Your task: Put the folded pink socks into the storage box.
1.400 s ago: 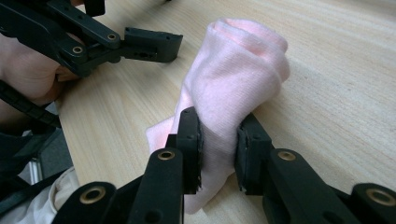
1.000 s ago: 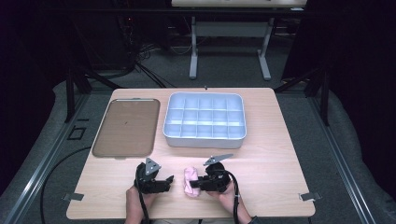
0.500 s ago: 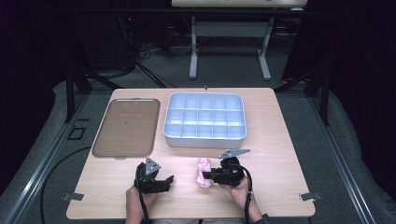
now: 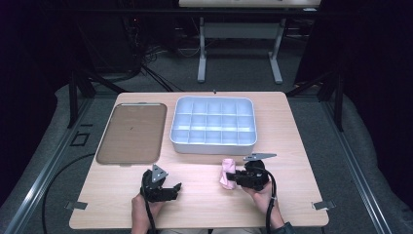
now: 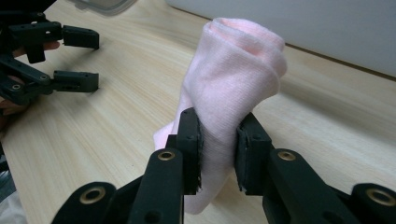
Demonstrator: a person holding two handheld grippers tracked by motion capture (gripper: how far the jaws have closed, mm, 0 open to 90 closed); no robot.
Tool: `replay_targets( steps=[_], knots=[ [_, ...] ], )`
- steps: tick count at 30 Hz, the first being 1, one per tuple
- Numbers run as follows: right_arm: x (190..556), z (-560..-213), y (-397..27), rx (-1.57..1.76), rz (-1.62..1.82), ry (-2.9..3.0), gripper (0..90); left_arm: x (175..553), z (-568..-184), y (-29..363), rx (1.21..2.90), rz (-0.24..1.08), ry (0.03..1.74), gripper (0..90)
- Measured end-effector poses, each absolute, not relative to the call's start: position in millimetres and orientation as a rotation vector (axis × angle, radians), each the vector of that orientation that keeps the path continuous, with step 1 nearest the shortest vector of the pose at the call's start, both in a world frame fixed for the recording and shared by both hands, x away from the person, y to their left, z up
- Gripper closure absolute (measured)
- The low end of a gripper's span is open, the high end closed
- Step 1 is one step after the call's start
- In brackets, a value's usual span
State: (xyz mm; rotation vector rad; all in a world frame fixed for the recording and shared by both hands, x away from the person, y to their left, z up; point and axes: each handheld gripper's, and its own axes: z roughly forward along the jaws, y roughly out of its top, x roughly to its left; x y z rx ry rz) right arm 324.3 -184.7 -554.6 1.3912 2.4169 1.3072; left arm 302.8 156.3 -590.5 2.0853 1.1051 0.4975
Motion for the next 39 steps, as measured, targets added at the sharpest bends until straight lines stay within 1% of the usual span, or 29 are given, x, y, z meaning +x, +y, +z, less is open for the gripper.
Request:
replay_targets(
  steps=[23,27,39],
  knots=[
    [327,-514,-217,1.360,1.298,2.279,74.3,303,-591,156,2.085,0.497,1.105,18.2],
    [333,-501,-222,1.342,1.301,2.248,74.3,303,-591,156,2.085,0.498,1.105,18.2],
    [349,-476,-226,1.313,1.284,2.203,74.2,303,-591,156,2.085,0.498,1.105,18.2]
  ],
)
